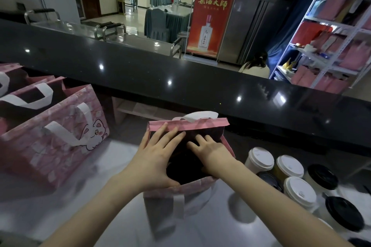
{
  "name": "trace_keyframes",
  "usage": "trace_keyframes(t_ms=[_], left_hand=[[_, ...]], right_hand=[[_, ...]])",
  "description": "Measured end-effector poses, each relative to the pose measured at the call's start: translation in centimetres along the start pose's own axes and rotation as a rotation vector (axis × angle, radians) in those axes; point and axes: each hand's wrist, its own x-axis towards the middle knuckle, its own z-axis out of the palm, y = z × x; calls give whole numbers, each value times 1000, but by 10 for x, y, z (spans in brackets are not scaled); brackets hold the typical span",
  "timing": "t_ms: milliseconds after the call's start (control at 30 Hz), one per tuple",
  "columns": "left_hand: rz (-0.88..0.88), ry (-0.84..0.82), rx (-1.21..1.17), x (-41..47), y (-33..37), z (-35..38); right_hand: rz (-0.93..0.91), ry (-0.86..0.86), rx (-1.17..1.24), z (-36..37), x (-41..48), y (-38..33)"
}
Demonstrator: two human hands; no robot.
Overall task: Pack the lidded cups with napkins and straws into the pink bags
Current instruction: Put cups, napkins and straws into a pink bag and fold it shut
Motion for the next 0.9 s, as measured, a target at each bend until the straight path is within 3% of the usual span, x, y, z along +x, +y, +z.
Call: trace_keyframes(t_ms=[600,900], left_hand=[[-42,15,-64,13,-8,3],[-76,-17,-97,22,-18,-1]], right_hand=[[42,-66,36,12,35,14],[-14,33,69,19,35,22]])
